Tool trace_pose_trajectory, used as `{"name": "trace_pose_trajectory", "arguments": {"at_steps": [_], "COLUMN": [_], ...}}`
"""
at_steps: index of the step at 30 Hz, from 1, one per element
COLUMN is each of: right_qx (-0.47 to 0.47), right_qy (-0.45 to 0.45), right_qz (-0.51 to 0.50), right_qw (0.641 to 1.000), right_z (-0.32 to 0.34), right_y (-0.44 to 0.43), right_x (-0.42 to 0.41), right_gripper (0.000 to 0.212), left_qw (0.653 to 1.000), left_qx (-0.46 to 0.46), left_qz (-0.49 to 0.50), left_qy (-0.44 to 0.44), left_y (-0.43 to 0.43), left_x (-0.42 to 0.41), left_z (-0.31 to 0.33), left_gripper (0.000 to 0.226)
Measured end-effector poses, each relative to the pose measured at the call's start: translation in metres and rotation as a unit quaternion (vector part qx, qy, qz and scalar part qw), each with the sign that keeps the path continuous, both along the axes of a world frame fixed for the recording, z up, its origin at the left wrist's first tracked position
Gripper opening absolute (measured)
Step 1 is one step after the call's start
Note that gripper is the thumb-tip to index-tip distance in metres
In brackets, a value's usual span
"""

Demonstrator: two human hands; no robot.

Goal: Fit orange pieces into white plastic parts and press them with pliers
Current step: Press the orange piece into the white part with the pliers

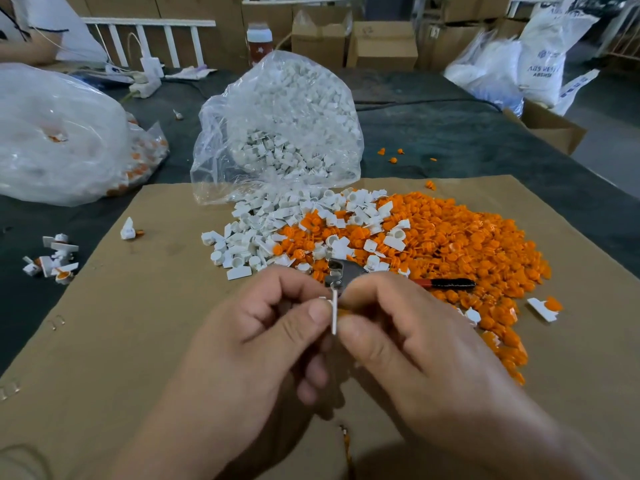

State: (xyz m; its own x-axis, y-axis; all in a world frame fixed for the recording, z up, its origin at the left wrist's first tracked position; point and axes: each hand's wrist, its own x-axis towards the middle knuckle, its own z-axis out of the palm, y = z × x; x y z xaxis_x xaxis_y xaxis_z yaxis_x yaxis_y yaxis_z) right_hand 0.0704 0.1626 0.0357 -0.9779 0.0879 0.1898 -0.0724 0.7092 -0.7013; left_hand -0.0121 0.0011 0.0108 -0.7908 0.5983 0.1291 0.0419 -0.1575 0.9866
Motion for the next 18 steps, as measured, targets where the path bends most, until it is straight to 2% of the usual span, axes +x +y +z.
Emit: {"name": "trace_pose_trajectory", "arguments": {"at_steps": [1, 2, 4, 6, 8, 9, 10, 12, 14, 18], "right_qx": [0.091, 0.122, 0.128, 0.049, -0.139, -0.176, -0.156, 0.002, 0.113, 0.143], "right_qy": [0.040, 0.060, 0.081, 0.065, -0.006, -0.045, -0.047, 0.029, 0.073, 0.065], "right_qz": [0.019, 0.034, 0.038, 0.022, 0.017, 0.020, 0.030, 0.044, 0.039, 0.028], "right_qw": [0.995, 0.990, 0.988, 0.996, 0.990, 0.983, 0.986, 0.999, 0.990, 0.987], "right_z": [-0.0005, -0.0016, -0.0025, -0.0011, 0.0002, 0.0003, 0.0006, -0.0011, -0.0001, 0.0026], "right_y": [0.0020, 0.0037, 0.0037, -0.0006, -0.0029, -0.0025, -0.0023, -0.0007, 0.0011, 0.0031], "right_x": [0.0002, -0.0001, 0.0006, 0.0019, 0.0015, 0.0025, 0.0030, 0.0014, 0.0000, -0.0018], "right_gripper": [0.024, 0.020, 0.021, 0.024, 0.031, 0.032, 0.031, 0.025, 0.020, 0.022], "left_qw": [0.999, 0.996, 0.992, 0.996, 0.999, 0.999, 0.999, 0.998, 0.994, 0.992], "left_qx": [0.012, 0.017, 0.026, 0.022, 0.006, -0.003, -0.004, 0.003, 0.009, 0.013], "left_qz": [-0.015, -0.028, -0.046, -0.049, -0.042, -0.038, -0.035, -0.032, -0.036, -0.029], "left_qy": [-0.051, -0.086, -0.111, -0.070, -0.008, 0.004, -0.004, -0.057, -0.100, -0.124], "left_y": [0.0001, 0.0006, 0.0019, 0.0010, -0.0003, 0.0000, 0.0006, 0.0017, 0.0033, 0.0069], "left_x": [-0.0015, -0.0020, -0.0015, -0.0008, -0.0005, -0.0004, -0.0003, -0.0002, -0.0004, -0.0010], "left_z": [0.0012, 0.0021, 0.0037, 0.0029, 0.0029, 0.0027, 0.0027, 0.0038, 0.0049, 0.0032], "left_gripper": [0.022, 0.025, 0.026, 0.022, 0.019, 0.019, 0.019, 0.016, 0.010, 0.011]}}
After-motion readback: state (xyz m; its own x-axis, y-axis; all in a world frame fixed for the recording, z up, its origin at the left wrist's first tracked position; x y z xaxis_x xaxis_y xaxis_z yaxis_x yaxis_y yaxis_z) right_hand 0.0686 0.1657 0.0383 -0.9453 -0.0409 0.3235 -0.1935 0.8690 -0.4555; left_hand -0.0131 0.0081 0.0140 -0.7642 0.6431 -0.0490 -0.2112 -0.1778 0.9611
